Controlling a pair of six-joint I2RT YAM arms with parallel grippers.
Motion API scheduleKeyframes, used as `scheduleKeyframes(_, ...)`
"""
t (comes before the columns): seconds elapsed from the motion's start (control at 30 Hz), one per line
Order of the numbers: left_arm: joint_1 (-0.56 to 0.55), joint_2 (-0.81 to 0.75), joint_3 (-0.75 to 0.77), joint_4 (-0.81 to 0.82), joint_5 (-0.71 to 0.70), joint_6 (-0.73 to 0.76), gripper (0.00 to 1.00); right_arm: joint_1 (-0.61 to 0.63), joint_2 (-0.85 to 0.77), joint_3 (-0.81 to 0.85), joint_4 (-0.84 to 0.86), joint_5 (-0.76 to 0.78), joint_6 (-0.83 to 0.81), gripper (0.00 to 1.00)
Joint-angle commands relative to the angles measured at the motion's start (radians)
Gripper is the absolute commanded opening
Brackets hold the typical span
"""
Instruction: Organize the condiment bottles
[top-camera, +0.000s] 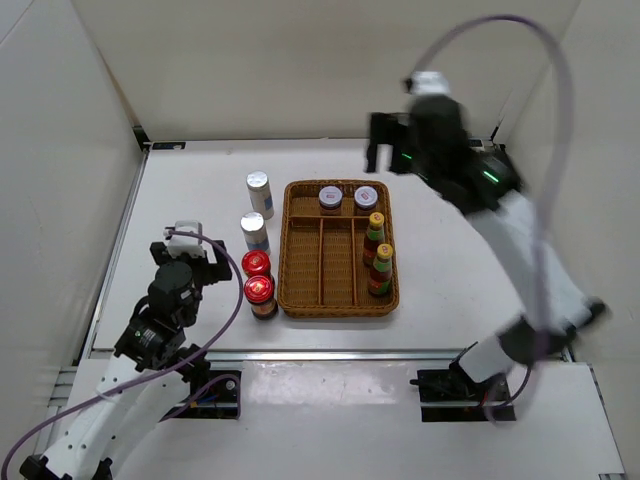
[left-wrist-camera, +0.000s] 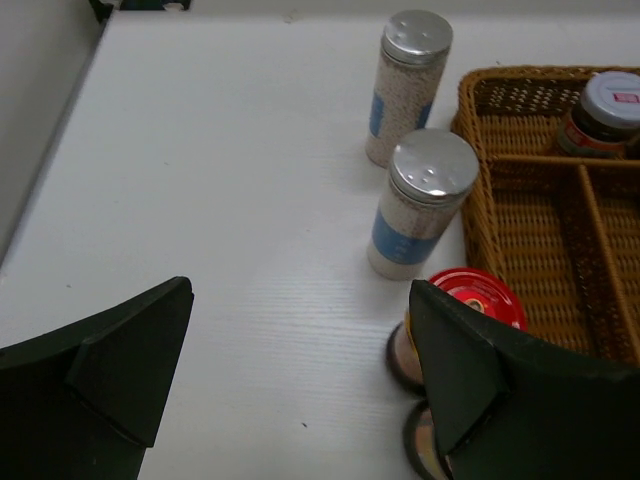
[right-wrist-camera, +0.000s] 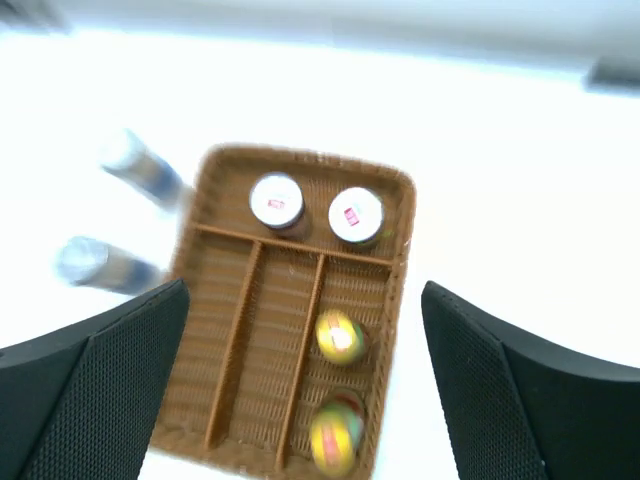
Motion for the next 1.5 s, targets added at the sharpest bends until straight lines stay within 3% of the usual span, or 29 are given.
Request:
scheduleKeyframes(0.0, -0.003, 0.057, 0.078, -0.064, 0.119, -0.108, 1.0, 0.019, -0.357, -0.304, 0.005, 0.2, 0.007, 1.0)
scheduleKeyframes(0.1, -0.003, 0.166, 0.168, -0.145, 0.306, -0.182, 1.0, 0.01, -0.566, -0.538, -0.053, 0.237, 0.077, 1.0)
scheduleKeyframes(0.13, -0.003, 0.203, 0.191, -0.154, 0.434, -0.214, 1.0, 0.01, -0.635, -0.576, -0.079, 0.237, 0.099, 1.0)
scheduleKeyframes(0.2, -0.003, 0.293, 0.223, -0.176, 0.494, -0.266, 1.0, 0.01, -0.684, -0.669, -0.16, 0.199, 0.156, 1.0)
scheduleKeyframes(0.37, -0.003, 0.359, 0.223, -0.185, 0.521, -0.355, 1.0, 0.01, -0.76, -0.845, -0.266, 0.166, 0.229, 1.0)
scheduleKeyframes(0.5, -0.003, 0.424, 0.223, -0.24, 0.522, -0.398, 1.0, 0.01, -0.761, -0.891, -0.335, 0.272, 0.282, 1.0)
scheduleKeyframes(1.0, -0.012, 0.636, 0.223, -0.194, 0.367, -0.412, 1.0, 0.01, -0.887, -0.977, -0.246, 0.326, 0.243, 1.0)
scheduleKeyframes(1.23, -0.012, 0.668, 0.245, -0.139, 0.345, -0.403, 0.68, 0.01, -0.887, -0.995, -0.246, 0.326, 0.243, 1.0)
scheduleKeyframes(1.3, -0.012, 0.668, 0.268, -0.13, 0.331, -0.392, 0.63, 0.01, -0.887, -0.995, -0.237, 0.326, 0.243, 1.0)
scheduleKeyframes(1.47, -0.012, 0.659, 0.311, -0.13, 0.318, -0.381, 0.37, 0.01, -0.896, -0.995, -0.228, 0.326, 0.243, 1.0)
